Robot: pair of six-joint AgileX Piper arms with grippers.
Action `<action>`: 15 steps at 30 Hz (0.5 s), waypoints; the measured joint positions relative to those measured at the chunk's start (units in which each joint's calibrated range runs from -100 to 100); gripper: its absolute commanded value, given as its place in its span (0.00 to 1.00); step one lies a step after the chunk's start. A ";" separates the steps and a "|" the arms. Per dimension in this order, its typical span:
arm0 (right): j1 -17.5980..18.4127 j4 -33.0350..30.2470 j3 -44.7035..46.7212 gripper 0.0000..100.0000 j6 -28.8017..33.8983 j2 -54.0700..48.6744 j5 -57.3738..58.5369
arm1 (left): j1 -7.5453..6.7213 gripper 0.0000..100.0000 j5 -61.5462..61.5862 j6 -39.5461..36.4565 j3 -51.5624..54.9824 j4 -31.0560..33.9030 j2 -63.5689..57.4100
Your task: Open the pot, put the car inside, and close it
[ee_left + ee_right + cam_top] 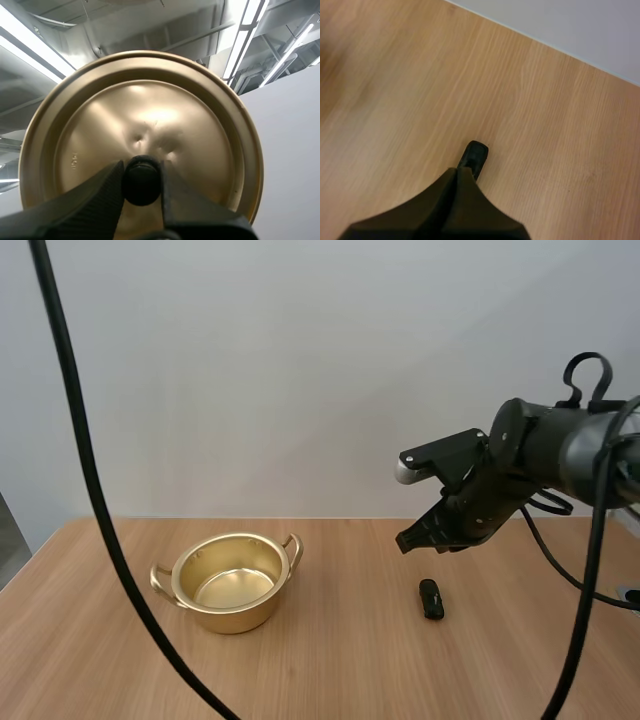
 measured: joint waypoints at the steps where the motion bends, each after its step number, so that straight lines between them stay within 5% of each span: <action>1: 0.00 -0.38 0.00 0.00 0.00 2.83 -2.21 | 0.00 0.00 0.00 -0.83 0.00 0.00 0.15; 6: 0.00 -2.34 0.00 0.06 0.00 11.29 -6.35 | 0.00 0.00 0.17 -0.93 0.00 0.00 0.27; 12: 0.00 -1.41 0.00 0.72 0.00 13.02 -9.13 | 0.00 0.00 0.85 -0.93 0.00 0.00 0.27; 15: 0.00 -1.29 0.00 0.88 1.10 13.02 -9.84 | 0.00 0.00 0.85 -0.93 0.00 0.00 0.27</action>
